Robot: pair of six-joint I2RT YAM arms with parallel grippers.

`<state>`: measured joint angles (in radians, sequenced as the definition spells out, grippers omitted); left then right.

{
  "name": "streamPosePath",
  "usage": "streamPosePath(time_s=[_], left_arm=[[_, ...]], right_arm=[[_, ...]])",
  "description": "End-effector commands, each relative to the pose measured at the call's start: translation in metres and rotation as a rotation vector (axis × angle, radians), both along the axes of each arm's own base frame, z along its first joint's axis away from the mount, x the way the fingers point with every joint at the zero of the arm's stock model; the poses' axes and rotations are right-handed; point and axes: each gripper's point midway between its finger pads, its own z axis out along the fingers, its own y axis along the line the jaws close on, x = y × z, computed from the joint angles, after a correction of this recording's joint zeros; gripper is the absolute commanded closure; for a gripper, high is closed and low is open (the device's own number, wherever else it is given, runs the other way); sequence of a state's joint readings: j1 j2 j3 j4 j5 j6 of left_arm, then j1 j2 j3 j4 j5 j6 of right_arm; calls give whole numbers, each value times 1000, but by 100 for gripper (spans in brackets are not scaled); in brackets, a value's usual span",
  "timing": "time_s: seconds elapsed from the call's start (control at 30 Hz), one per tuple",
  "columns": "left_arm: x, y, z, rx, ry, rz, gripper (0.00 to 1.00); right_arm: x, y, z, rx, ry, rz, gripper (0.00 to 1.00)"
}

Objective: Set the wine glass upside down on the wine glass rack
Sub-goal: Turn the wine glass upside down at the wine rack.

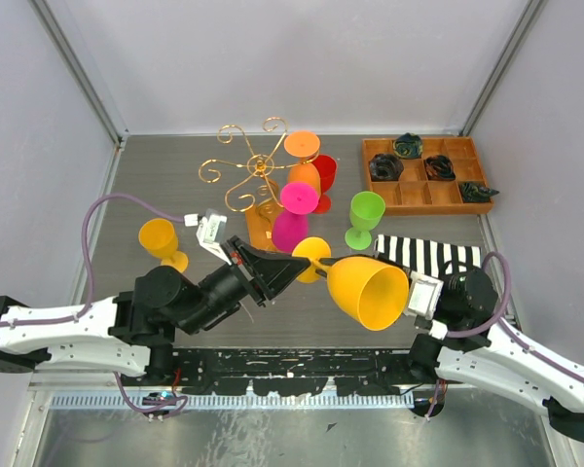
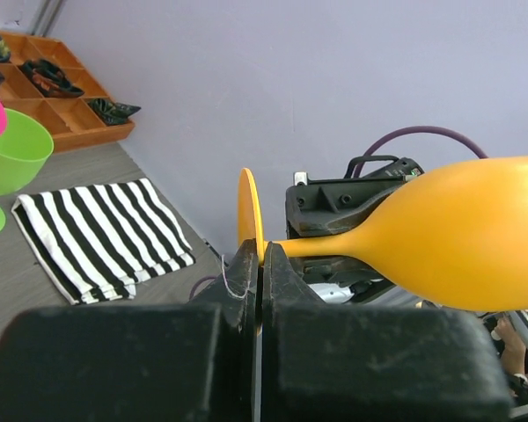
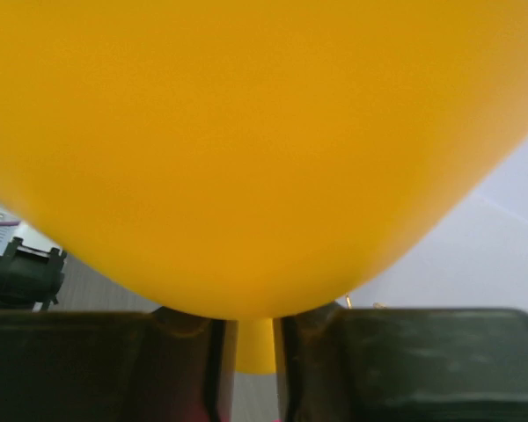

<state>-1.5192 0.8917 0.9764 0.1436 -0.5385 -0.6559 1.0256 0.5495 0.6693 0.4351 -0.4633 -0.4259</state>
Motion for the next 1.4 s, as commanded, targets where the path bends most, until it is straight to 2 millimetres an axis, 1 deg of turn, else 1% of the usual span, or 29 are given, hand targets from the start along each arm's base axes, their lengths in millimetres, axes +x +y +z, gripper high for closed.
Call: streamPosePath(time_s=[0.0, 0.07, 0.13, 0.2, 0.23, 0.27, 0.3, 0.4, 0.53, 0.63, 0.67, 0.73, 0.83, 0.93, 1.0, 1.03, 1.07, 1.1, 1.13, 1.23, 1.27, 1.3, 1.37], left_arm=[[3, 8, 9, -37, -17, 26, 100], [3, 10, 10, -24, -36, 25, 100], [8, 16, 7, 11, -39, 55, 100], [13, 22, 3, 55, -49, 89, 100], [14, 25, 4, 62, -56, 99, 100], [15, 28, 6, 66, -64, 106, 100], [16, 32, 6, 76, -73, 113, 100], [22, 46, 7, 128, -96, 155, 100], [31, 72, 3, 218, -131, 217, 100], [37, 90, -2, 291, -166, 257, 100], [39, 97, -2, 315, -172, 273, 100], [44, 111, -10, 381, -176, 307, 100], [45, 129, -19, 427, -195, 316, 100], [48, 149, -27, 468, -212, 338, 100], [50, 160, -33, 507, -216, 356, 96], [52, 167, -37, 532, -211, 375, 98], [55, 176, -42, 573, -203, 404, 100], [57, 181, -44, 597, -199, 417, 100], [57, 185, -46, 619, -197, 425, 100], [60, 192, -51, 669, -202, 443, 100], [60, 193, -52, 685, -208, 448, 100], [61, 193, -54, 700, -217, 449, 100], [61, 190, -59, 731, -237, 445, 100]], right_arm=[[4, -4, 0, 16, 16, -30, 68], [6, -5, -4, 6, 34, -39, 59], [8, -6, -12, -20, 59, -51, 53], [10, -6, -23, -50, 102, -57, 42], [11, -6, -30, -65, 129, -56, 38], [11, -8, -36, -70, 156, -59, 36], [13, -8, -43, -78, 185, -65, 36], [28, -15, -65, -86, 305, -140, 34], [44, -26, -94, -115, 458, -237, 34], [50, -35, -112, -156, 581, -293, 27], [51, -39, -116, -166, 620, -310, 26], [55, -48, -128, -178, 720, -359, 26], [63, -63, -142, -138, 903, -440, 27], [69, -78, -155, -111, 1037, -528, 27], [73, -88, -160, -94, 1124, -590, 27], [73, -91, -162, -98, 1159, -614, 27], [73, -94, -169, -124, 1201, -651, 27], [72, -95, -171, -128, 1247, -664, 27], [70, -93, -170, -134, 1290, -667, 27], [64, -88, -184, -186, 1404, -681, 26], [63, -87, -188, -195, 1433, -692, 24], [64, -88, -193, -195, 1463, -717, 19], [63, -88, -204, -231, 1507, -758, 17]])
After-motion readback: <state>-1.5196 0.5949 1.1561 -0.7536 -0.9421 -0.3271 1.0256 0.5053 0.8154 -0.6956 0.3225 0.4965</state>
